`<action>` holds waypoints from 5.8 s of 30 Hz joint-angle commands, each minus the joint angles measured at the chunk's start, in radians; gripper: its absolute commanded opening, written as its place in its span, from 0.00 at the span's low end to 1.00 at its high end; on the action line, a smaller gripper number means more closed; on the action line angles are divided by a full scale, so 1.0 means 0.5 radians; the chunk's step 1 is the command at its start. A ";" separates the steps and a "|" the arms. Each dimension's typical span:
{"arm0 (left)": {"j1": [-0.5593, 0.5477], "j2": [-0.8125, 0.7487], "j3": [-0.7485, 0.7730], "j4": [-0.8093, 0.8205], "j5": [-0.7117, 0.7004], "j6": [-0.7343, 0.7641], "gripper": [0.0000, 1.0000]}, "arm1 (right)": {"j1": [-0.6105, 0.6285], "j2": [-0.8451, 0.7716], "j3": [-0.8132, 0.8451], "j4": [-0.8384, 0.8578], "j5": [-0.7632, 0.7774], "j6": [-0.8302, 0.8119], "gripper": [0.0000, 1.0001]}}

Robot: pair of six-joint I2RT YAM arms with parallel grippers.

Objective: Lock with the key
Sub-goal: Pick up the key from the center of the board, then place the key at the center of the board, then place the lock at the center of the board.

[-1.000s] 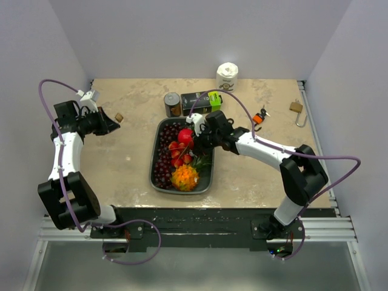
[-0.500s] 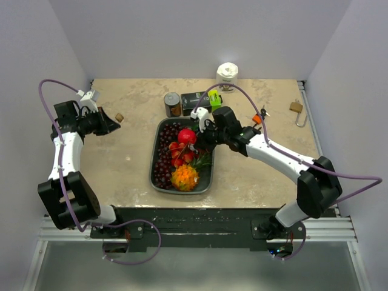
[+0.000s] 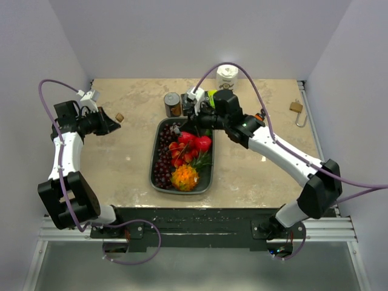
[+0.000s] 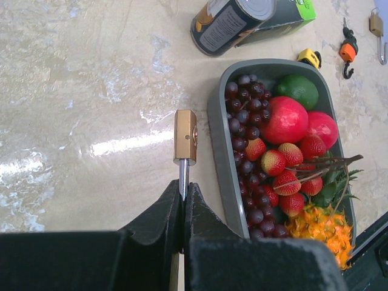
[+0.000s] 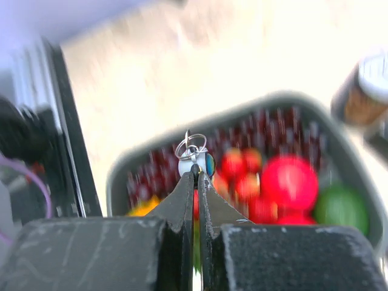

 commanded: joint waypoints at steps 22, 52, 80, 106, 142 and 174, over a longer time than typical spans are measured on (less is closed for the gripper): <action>0.115 -0.069 -0.050 0.261 0.060 -0.251 0.00 | 0.186 1.895 1.530 1.018 0.285 0.469 0.00; 0.118 -0.231 0.153 -0.034 0.302 1.137 0.00 | 0.095 1.246 1.242 0.605 -0.542 0.293 0.90; -0.345 -0.559 0.156 -1.718 0.570 4.548 0.00 | 0.214 0.343 0.466 0.051 -0.375 -0.592 0.92; -0.425 -0.495 0.214 -1.709 0.610 4.188 0.00 | 0.616 0.493 0.370 0.447 0.080 -1.222 0.42; 0.017 -0.572 -0.120 1.005 0.104 -2.008 0.99 | 0.355 0.745 0.619 1.484 0.720 0.684 0.00; -0.376 -0.654 -0.203 0.816 -0.271 -1.939 0.58 | 0.616 0.960 0.781 1.598 1.089 0.641 0.00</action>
